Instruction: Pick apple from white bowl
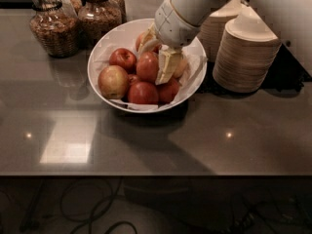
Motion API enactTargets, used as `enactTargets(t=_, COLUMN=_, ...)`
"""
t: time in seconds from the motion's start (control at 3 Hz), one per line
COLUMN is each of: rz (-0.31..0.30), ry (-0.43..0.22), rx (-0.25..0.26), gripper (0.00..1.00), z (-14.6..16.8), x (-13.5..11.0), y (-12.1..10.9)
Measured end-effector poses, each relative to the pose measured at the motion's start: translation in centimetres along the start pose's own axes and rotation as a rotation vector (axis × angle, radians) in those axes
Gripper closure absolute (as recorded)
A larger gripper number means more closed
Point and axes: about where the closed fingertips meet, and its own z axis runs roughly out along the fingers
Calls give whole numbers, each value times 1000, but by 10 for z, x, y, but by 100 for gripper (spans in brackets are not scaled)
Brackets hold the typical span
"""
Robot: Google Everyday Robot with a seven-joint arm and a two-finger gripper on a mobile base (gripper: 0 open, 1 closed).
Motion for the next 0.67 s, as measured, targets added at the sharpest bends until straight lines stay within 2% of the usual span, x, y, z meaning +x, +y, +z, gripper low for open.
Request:
enactTargets(t=0.33, rz=57, ry=-63, rx=140, gripper=100, z=-26, x=-4, y=14)
enactTargets(t=0.67, rz=76, ry=-119, rx=260, gripper=100, z=-59, x=-14, y=8)
